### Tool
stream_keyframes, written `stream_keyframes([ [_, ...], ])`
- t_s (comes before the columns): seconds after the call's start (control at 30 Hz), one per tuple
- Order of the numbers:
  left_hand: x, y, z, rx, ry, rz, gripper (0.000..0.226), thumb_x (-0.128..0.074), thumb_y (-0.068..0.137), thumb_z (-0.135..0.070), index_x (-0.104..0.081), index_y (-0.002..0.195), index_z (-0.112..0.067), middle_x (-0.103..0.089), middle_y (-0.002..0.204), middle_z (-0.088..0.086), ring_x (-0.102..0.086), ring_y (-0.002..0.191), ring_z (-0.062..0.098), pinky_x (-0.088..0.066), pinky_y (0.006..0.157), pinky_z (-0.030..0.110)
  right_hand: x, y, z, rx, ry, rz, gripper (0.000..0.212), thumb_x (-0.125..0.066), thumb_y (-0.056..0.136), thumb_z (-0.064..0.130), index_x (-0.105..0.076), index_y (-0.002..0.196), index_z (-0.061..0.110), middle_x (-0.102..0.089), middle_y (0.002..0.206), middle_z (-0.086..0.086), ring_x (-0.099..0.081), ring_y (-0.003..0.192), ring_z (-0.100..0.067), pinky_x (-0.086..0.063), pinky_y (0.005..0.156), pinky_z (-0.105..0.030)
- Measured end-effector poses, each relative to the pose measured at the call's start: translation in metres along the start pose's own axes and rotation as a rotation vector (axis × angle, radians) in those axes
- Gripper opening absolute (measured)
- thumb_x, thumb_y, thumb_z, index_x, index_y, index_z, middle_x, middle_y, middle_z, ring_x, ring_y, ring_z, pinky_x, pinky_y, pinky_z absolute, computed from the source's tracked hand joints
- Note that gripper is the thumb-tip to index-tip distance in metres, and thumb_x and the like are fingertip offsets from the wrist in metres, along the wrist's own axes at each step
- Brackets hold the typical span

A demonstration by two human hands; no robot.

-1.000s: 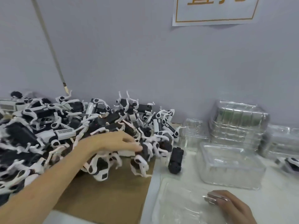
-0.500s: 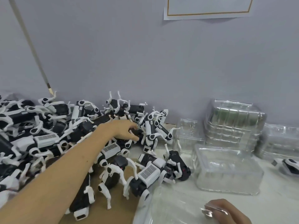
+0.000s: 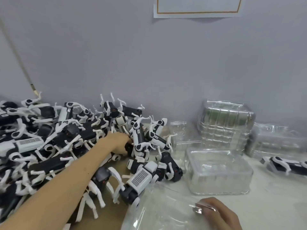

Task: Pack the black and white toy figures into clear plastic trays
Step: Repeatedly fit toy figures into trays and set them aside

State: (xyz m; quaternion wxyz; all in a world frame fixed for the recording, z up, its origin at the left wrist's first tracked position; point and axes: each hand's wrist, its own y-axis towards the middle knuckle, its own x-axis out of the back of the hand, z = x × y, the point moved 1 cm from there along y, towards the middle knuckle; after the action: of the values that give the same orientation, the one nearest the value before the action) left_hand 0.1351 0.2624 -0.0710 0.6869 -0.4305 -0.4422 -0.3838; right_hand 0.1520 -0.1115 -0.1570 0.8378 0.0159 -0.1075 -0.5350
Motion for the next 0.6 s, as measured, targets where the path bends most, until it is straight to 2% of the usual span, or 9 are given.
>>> stream_keyframes([
  [0.03,-0.001,-0.007,-0.002,-0.011,-0.003,-0.024,0.052,-0.065,0.084,-0.043,-0.054,0.134,-0.032,-0.050,0.142,-0.005,-0.050,0.125,0.025,-0.044,0.089,0.038,0.002,-0.015,-0.004,0.002,0.031,0.085,0.006,-0.075,0.071,0.017,-0.076,0.076,0.015,-0.073,0.079,-0.002,-0.068,0.081,-0.013,-0.047,0.072,-0.016],
  [0.07,-0.001,-0.013,-0.004,-0.022,-0.007,-0.045,0.054,-0.065,0.085,-0.039,-0.053,0.136,-0.031,-0.049,0.144,-0.005,-0.050,0.126,0.025,-0.045,0.088,0.037,-0.001,-0.021,0.001,-0.022,0.044,0.037,0.006,-0.074,0.072,0.014,-0.076,0.077,0.014,-0.074,0.080,-0.005,-0.069,0.082,-0.015,-0.047,0.073,-0.018],
  [0.2,0.004,-0.031,-0.010,-0.038,-0.090,-0.101,0.054,-0.066,0.085,-0.023,-0.055,0.138,-0.025,-0.041,0.151,-0.006,-0.052,0.125,0.024,-0.047,0.100,0.041,-0.002,-0.027,0.000,-0.078,0.193,0.036,0.016,-0.062,0.083,-0.007,-0.074,0.081,0.004,-0.071,0.081,-0.019,-0.072,0.085,-0.032,-0.046,0.083,-0.037],
  [0.27,0.007,-0.037,-0.011,-0.039,-0.141,-0.121,0.051,-0.067,0.085,-0.018,-0.058,0.135,-0.023,-0.040,0.151,-0.005,-0.051,0.126,0.023,-0.046,0.102,0.040,0.000,-0.031,0.007,-0.097,0.215,0.022,0.008,-0.067,0.080,-0.003,-0.073,0.079,0.003,-0.071,0.080,-0.020,-0.072,0.084,-0.033,-0.046,0.082,-0.041],
  [0.33,0.010,-0.042,-0.013,-0.044,-0.197,-0.163,0.047,-0.063,0.086,-0.007,-0.062,0.130,-0.023,-0.047,0.145,-0.005,-0.052,0.125,0.021,-0.046,0.101,0.035,-0.005,-0.036,0.015,-0.090,0.249,0.022,0.007,-0.072,0.070,0.008,-0.073,0.075,0.003,-0.071,0.077,-0.020,-0.072,0.079,-0.029,-0.049,0.075,-0.036],
  [0.37,0.013,-0.045,-0.014,-0.038,-0.231,-0.207,0.044,-0.060,0.085,-0.001,-0.067,0.124,-0.022,-0.053,0.139,-0.005,-0.055,0.121,0.020,-0.047,0.097,0.032,-0.006,-0.037,0.017,-0.090,0.263,0.013,0.009,-0.072,0.068,0.011,-0.072,0.074,0.003,-0.070,0.076,-0.019,-0.070,0.076,-0.027,-0.048,0.072,-0.034],
  [0.43,0.024,-0.058,-0.011,0.005,-0.275,-0.331,0.036,-0.056,0.084,0.008,-0.075,0.098,-0.018,-0.065,0.122,-0.004,-0.062,0.108,0.020,-0.051,0.090,0.031,-0.006,-0.038,0.019,-0.082,0.274,0.009,0.004,-0.071,0.076,0.003,-0.071,0.072,0.002,-0.070,0.075,-0.019,-0.067,0.074,-0.024,-0.045,0.071,-0.033],
  [0.5,0.038,-0.075,0.002,0.064,-0.318,-0.477,0.035,-0.056,0.084,0.011,-0.070,0.079,-0.020,-0.069,0.099,0.000,-0.065,0.092,0.021,-0.052,0.079,0.029,-0.006,-0.040,0.019,-0.074,0.277,0.000,0.017,-0.062,0.083,-0.006,-0.070,0.071,0.002,-0.069,0.075,-0.018,-0.066,0.076,-0.025,-0.044,0.073,-0.035],
  [0.6,0.052,-0.107,0.024,0.111,-0.461,-0.581,0.037,-0.051,0.084,0.009,-0.068,0.069,-0.021,-0.068,0.081,-0.003,-0.061,0.068,0.012,-0.040,0.057,0.018,-0.008,-0.042,0.022,-0.081,0.289,0.005,0.019,-0.060,0.084,-0.008,-0.070,0.071,0.001,-0.068,0.074,-0.019,-0.066,0.077,-0.026,-0.045,0.076,-0.036],
])
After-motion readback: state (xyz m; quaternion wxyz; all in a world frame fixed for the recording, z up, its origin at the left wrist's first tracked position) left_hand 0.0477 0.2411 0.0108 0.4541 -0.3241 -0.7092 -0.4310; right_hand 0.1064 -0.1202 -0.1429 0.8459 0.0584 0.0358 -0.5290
